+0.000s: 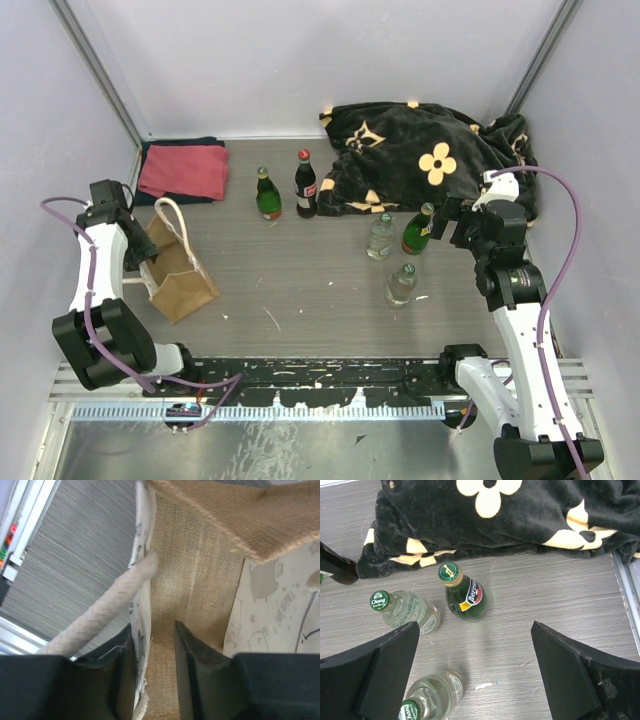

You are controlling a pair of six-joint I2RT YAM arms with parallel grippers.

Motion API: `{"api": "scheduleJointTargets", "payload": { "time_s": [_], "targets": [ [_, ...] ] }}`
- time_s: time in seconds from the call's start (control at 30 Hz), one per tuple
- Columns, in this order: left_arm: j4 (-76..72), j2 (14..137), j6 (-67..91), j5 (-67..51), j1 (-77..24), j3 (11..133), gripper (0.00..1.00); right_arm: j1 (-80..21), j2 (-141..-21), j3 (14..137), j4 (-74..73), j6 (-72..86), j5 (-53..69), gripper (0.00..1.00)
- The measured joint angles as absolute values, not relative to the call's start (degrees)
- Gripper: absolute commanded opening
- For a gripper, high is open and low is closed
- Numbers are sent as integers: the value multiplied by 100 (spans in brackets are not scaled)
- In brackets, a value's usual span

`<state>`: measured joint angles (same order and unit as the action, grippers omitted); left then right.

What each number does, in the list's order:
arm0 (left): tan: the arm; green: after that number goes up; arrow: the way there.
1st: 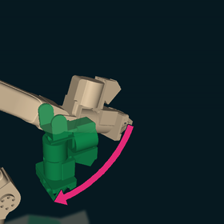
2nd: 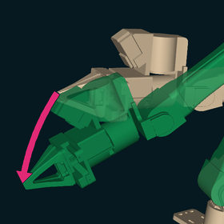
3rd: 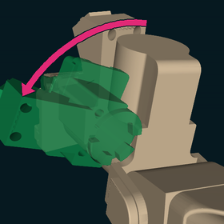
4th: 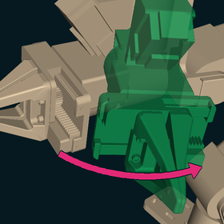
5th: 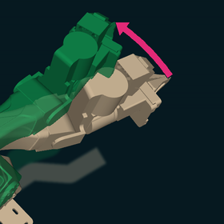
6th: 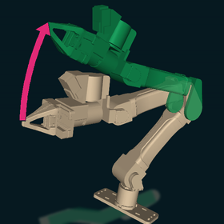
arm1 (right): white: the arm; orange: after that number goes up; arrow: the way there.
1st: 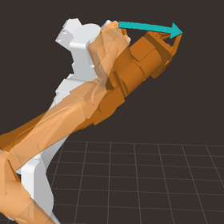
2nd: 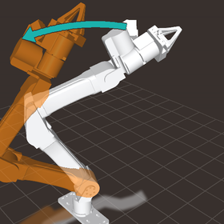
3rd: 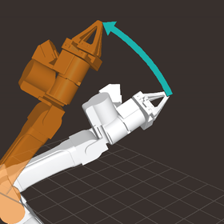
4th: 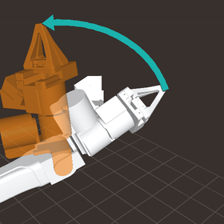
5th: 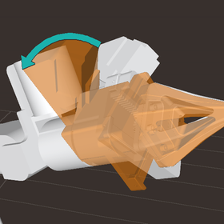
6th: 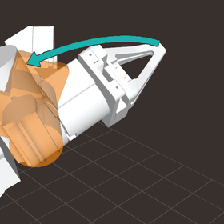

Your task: Place the beverage into the canvas bag

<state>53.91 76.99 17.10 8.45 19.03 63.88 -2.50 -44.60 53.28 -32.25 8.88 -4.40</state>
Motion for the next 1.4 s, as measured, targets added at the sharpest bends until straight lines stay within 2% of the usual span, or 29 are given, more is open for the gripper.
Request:
{"api": "scheduleJointTargets", "payload": {
  "time_s": [0.07, 0.1, 0.33, 0.6, 1.0, 1.4],
  "targets": [
    [5382, 7701, 1658, 829, 1903, 6342, 3, -250, -4460, 5341, -3227, 888, -443, 100],
    [5382, 7701, 1664, 810, 1903, 6340, 0, -250, -4456, 5341, -3232, 888, -443, 100],
    [5575, 7609, 1592, 346, 1909, 6510, 0, -250, -4388, 5360, -3315, 888, -440, 100],
    [6257, 6993, 1365, -165, 1678, 7629, 0, -250, -4427, 5389, -3341, 888, -436, 100],
    [6869, 6720, 1881, -633, -342, 7843, 0, -250, -4464, 5389, -3343, 888, -410, 100],
    [6226, 7019, 3109, -810, -1459, 7832, 0, -250, -4460, 5389, -3347, 880, -480, 100]
  ]
}}
